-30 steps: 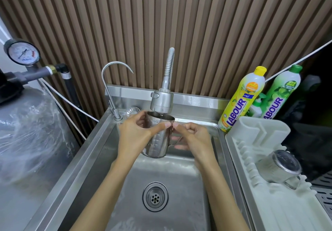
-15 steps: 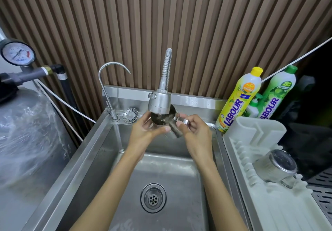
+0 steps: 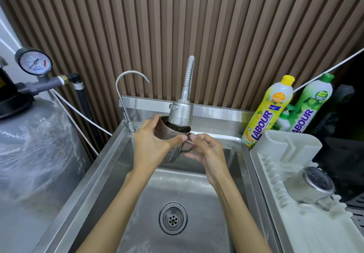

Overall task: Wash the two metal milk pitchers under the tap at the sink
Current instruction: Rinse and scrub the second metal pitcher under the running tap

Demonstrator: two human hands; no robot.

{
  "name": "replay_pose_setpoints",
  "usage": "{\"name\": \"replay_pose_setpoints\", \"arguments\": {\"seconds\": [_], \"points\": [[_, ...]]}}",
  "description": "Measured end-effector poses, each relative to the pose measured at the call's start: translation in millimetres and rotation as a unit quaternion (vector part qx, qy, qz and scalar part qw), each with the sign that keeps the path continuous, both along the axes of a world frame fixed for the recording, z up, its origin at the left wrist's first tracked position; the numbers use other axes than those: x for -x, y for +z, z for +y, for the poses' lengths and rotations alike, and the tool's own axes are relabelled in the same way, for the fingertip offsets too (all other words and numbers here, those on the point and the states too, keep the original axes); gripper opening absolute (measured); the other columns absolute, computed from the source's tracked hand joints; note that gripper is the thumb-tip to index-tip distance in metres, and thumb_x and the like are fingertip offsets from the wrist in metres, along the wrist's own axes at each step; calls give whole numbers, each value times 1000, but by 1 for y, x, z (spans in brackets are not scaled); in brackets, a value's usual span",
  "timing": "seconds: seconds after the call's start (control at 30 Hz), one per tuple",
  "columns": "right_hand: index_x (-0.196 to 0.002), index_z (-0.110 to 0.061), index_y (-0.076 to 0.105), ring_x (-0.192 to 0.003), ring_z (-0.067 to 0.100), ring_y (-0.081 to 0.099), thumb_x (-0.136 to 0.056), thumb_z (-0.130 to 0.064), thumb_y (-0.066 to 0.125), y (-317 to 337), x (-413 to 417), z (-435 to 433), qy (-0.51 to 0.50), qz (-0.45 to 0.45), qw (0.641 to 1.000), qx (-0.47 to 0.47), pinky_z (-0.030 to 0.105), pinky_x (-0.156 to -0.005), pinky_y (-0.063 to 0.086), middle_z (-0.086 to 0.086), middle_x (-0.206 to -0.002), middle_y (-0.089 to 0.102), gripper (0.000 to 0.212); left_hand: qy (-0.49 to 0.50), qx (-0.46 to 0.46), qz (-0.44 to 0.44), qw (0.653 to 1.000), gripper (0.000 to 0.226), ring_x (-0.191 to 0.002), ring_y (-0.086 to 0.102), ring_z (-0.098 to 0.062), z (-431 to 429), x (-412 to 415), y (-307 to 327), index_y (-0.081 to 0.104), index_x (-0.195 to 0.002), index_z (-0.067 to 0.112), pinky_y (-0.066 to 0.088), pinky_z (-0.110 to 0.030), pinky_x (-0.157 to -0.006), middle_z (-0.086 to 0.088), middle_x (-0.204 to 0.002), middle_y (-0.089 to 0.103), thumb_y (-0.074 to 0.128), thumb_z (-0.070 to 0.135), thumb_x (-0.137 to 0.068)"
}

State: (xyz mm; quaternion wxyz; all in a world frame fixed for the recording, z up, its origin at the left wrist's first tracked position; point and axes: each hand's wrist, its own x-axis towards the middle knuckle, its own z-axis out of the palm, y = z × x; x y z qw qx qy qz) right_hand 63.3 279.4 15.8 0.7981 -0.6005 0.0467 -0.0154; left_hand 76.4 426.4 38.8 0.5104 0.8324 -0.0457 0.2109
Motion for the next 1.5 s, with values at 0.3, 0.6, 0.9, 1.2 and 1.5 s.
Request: {"name": "replay_pose_setpoints", "arguments": {"seconds": [0.3, 0.6, 0.9, 1.2, 1.5], "points": [[-58, -18, 52, -70, 21, 65, -77, -27, 73, 8, 1, 0, -109, 30, 949, 293, 42, -64, 58, 3, -65, 64, 30, -124, 84, 268, 952, 54, -96, 67, -7, 17, -11, -20, 74, -96, 23, 47, -24, -89, 10, -91, 75, 85, 49, -50], [-101, -3, 58, -93, 39, 60, -85, -12, 57, -31, -13, 27, -56, -11, 821, 568, 34, -70, 41, 19, -96, 67, 18, -140, 52, 422, 894, 44, -60, 44, -11, 4, -17, -83, 63, -107, 8, 33, -24, -58, -1, -76, 57, 78, 16, -66], [-109, 2, 54, -98, 38, 57, -81, 5, 50, -64, -27, 45, -25, -78, 738, 670, 39, -77, 44, 23, -104, 63, 29, -98, 68, 391, 913, 15, -76, 52, -16, -4, -25, -110, 55, -72, 19, 42, -24, -63, -3, -79, 58, 64, 6, -73], [-78, 4, 66, -96, 37, 63, -58, 15, 56, -66, -38, 23, -61, -205, 714, 667, 53, -98, 45, 23, -85, 69, 24, -146, 123, 433, 881, 28, -101, 55, -17, -5, -30, -113, 63, -108, 10, 40, -28, -80, -2, -104, 62, 66, 6, -80], [-72, -15, 51, -90, 6, 66, -83, 2, 61, -47, -32, -14, -75, 2, 986, 146, 19, -79, 50, 7, -111, 68, 22, -193, 260, 377, 868, 49, -100, 57, -9, -20, -20, -87, 48, -125, 15, 37, -34, -107, 5, -108, 62, 69, 9, -81]]}}
